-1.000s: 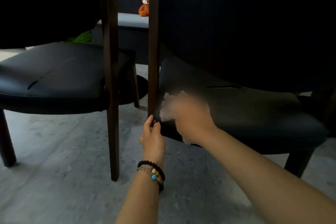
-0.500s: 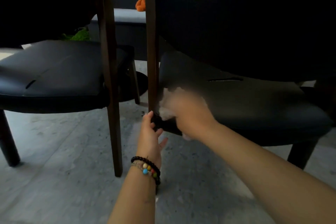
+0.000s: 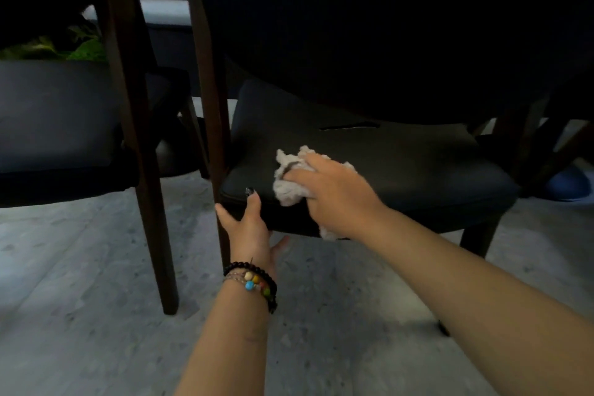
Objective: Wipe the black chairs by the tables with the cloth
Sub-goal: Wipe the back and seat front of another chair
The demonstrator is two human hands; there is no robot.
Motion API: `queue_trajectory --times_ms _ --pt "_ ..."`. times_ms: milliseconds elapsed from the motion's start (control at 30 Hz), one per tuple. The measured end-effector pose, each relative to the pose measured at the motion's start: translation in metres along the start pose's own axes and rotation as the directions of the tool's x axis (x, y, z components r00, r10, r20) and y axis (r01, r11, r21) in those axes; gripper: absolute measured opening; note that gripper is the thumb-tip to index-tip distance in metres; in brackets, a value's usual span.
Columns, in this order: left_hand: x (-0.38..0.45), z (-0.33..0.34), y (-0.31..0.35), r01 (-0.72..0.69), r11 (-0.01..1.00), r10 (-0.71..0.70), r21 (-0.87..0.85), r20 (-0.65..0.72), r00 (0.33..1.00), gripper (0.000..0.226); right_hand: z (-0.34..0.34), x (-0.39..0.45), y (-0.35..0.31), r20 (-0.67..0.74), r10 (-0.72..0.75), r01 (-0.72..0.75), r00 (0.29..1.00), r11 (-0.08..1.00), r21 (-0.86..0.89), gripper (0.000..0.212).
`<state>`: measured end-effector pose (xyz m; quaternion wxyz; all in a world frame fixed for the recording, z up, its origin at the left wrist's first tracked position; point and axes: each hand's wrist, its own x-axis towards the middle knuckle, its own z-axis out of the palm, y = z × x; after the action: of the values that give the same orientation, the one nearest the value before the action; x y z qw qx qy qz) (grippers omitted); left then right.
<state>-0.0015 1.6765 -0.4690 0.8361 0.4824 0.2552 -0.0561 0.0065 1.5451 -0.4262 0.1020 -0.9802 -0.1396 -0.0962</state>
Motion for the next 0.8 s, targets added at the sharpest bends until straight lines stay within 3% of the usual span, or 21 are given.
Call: queue_trajectory --times_ms 133,200,333,400,533,667,800 --pt "0.000 0.007 -0.006 0.078 0.996 -0.077 -0.037 0.040 0.996 0.108 -0.030 -0.034 0.066 -0.114 0.224 -0.225 0.968 0.974 0.000 0.051" --pt "-0.002 0.013 -0.012 0.091 0.995 -0.090 -0.028 0.057 0.994 0.119 -0.030 -0.025 0.067 -0.112 0.282 -0.284 0.953 0.959 -0.004 0.048" --pt "-0.002 0.025 -0.027 0.037 0.999 -0.037 0.003 0.042 0.998 0.125 -0.004 -0.014 0.026 -0.120 0.108 -0.113 0.987 0.993 -0.039 0.056" --pt "0.000 0.027 -0.030 0.020 1.000 -0.020 -0.019 0.033 0.999 0.125 -0.011 -0.027 0.044 -0.136 0.085 -0.090 0.987 0.996 -0.025 0.056" --pt "0.003 0.023 -0.031 0.026 0.999 -0.025 -0.023 0.055 0.998 0.127 -0.032 -0.065 0.095 -0.179 0.184 -0.188 0.966 0.982 -0.004 0.050" --pt "0.001 0.024 -0.032 0.024 1.000 -0.024 0.002 0.058 0.998 0.128 -0.020 -0.035 0.074 -0.206 0.327 -0.329 0.922 0.944 0.025 0.045" --pt "0.001 0.030 -0.042 -0.002 1.000 0.001 0.013 0.079 0.997 0.132 -0.007 -0.019 0.042 -0.117 0.136 -0.136 0.984 0.991 0.006 0.057"
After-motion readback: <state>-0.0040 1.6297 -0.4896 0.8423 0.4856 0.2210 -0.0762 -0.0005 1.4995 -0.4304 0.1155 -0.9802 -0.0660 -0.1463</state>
